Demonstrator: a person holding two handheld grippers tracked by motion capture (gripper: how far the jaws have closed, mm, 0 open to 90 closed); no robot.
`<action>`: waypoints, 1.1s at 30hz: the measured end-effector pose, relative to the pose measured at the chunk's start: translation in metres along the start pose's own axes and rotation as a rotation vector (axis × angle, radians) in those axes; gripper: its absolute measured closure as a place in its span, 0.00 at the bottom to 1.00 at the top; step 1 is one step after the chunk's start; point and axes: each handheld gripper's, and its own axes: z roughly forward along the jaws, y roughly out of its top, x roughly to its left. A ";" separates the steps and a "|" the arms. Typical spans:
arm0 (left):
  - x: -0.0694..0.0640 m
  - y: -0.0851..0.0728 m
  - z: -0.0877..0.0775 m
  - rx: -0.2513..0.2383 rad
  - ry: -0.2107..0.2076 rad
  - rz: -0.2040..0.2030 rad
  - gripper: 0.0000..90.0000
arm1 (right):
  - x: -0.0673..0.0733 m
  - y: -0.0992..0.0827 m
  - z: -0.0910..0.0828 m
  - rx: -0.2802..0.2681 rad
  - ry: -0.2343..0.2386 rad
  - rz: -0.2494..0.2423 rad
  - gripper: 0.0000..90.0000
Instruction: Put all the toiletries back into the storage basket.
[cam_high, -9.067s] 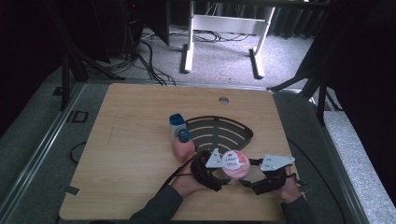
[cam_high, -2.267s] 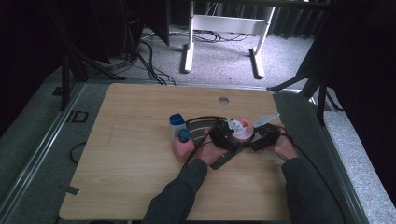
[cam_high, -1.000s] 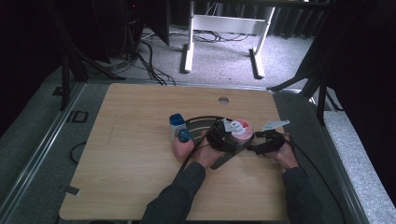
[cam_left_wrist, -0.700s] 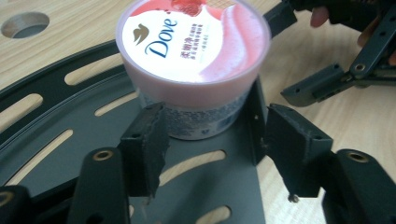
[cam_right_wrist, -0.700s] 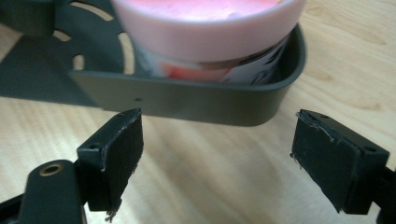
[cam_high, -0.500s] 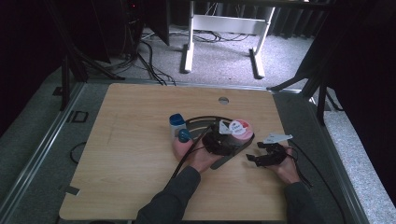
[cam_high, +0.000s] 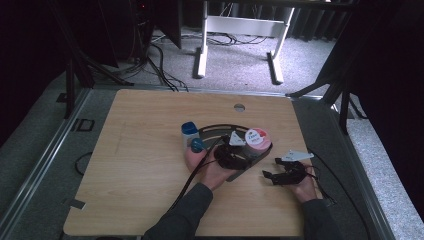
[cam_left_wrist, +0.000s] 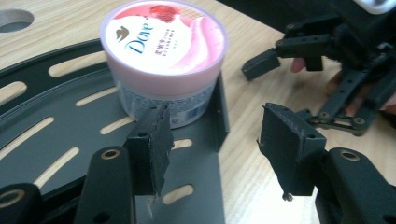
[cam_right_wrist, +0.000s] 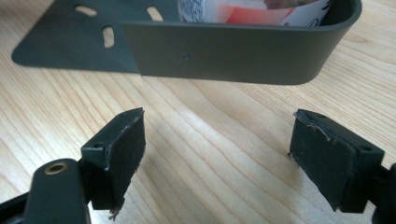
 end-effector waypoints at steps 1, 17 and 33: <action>-0.001 0.000 -0.001 -0.001 0.004 0.007 0.48 | 0.000 0.000 0.000 -0.007 -0.001 0.006 0.20; -0.006 -0.008 -0.013 0.022 -0.010 0.039 0.46 | 0.006 -0.002 -0.002 -0.011 -0.038 -0.004 0.18; -0.009 -0.015 -0.033 0.027 -0.010 0.071 0.42 | 0.006 0.000 0.002 0.045 -0.037 -0.018 0.16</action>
